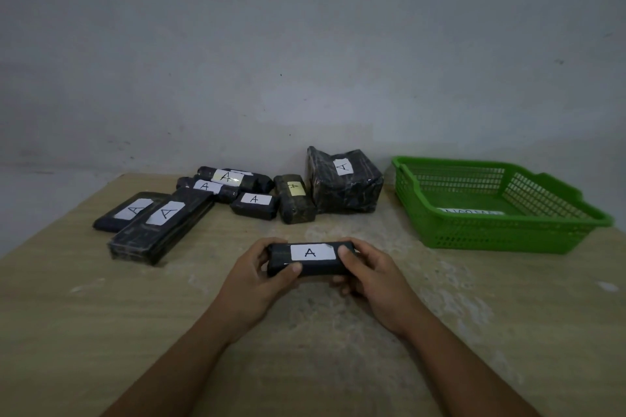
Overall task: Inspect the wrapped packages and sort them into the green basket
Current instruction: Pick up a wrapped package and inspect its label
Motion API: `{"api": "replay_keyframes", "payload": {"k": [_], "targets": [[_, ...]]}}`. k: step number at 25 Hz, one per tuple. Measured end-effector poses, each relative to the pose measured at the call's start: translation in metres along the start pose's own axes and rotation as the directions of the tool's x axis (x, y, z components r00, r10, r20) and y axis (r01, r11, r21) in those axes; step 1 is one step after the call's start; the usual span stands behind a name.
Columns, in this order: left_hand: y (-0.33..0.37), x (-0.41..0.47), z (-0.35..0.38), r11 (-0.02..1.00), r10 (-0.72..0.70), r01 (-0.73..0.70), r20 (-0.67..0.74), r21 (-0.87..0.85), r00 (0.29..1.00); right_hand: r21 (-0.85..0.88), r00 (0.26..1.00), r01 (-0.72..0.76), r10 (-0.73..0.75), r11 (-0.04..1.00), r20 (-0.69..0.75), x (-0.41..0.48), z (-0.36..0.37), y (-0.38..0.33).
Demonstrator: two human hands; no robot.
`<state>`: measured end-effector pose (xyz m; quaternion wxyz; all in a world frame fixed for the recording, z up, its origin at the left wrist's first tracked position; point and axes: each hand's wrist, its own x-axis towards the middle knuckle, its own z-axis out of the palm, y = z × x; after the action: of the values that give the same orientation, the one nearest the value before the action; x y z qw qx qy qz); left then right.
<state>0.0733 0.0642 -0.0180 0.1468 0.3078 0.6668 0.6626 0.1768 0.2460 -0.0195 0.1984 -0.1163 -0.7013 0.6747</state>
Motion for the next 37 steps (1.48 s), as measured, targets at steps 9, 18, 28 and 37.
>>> {"api": "replay_keyframes", "payload": {"k": [9,18,28,37], "targets": [[-0.001,0.002,-0.005,0.992,-0.071,0.077,0.067,-0.101,0.995,-0.079,0.995,0.052,-0.045,0.996,0.092,-0.004,-0.009,0.001],[-0.002,0.003,-0.01,0.995,-0.036,0.047,0.114,-0.093,0.993,0.0,0.991,0.011,-0.011,1.0,0.132,-0.004,-0.005,-0.002],[0.002,0.002,-0.004,0.932,-0.15,0.185,0.136,-0.311,0.979,-0.166,0.99,0.125,-0.112,0.978,0.085,-0.002,-0.003,-0.001],[0.003,0.006,0.0,0.924,-0.235,0.234,0.033,-0.303,0.971,-0.009,0.99,0.012,-0.011,1.0,0.141,-0.003,-0.002,0.002]]}}
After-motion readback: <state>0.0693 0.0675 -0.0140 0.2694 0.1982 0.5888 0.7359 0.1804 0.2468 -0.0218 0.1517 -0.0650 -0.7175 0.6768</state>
